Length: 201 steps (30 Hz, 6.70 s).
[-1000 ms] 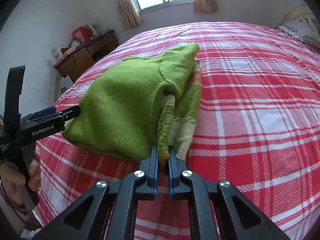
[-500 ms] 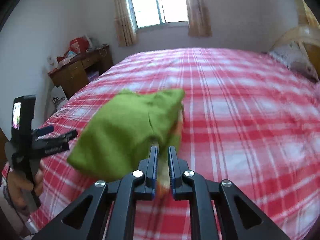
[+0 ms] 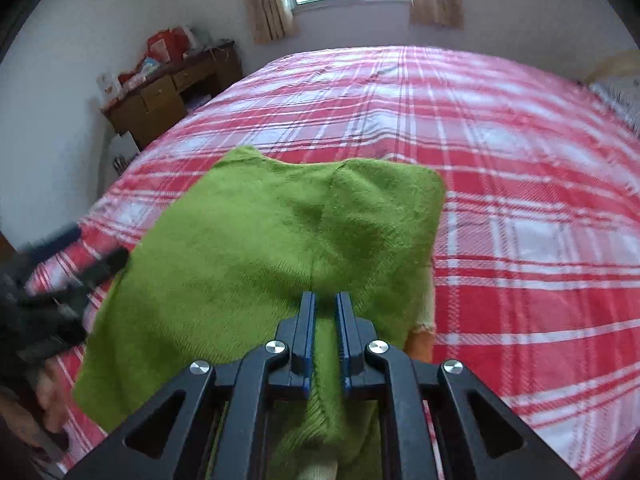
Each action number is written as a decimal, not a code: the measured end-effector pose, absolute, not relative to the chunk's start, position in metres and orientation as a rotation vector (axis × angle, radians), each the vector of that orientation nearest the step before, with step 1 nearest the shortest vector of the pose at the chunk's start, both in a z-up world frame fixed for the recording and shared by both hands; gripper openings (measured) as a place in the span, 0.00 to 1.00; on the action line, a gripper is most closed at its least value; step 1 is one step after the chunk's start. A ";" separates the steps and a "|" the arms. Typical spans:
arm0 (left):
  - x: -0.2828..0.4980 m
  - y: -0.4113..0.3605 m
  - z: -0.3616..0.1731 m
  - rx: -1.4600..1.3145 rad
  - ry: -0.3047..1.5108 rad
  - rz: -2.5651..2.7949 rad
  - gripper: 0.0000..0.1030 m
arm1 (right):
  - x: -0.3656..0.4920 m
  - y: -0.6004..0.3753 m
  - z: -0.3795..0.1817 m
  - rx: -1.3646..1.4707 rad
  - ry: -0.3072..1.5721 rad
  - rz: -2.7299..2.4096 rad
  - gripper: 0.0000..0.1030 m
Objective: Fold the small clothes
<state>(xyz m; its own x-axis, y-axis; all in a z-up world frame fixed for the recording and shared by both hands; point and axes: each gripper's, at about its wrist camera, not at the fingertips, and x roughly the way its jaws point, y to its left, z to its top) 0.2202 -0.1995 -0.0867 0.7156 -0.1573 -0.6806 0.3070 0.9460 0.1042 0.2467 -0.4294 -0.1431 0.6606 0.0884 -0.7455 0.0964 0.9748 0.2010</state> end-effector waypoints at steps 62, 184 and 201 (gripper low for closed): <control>0.175 -0.183 -0.095 0.209 0.816 -0.283 0.95 | 0.111 -0.390 -0.141 0.169 0.743 -0.168 0.29; 0.172 0.008 -0.041 -0.167 0.713 -0.366 0.36 | 0.151 -0.190 -0.040 0.257 0.621 0.398 0.29; 0.252 0.114 -0.095 -0.109 0.715 -0.053 0.36 | 0.264 -0.041 -0.080 0.058 0.596 0.525 0.29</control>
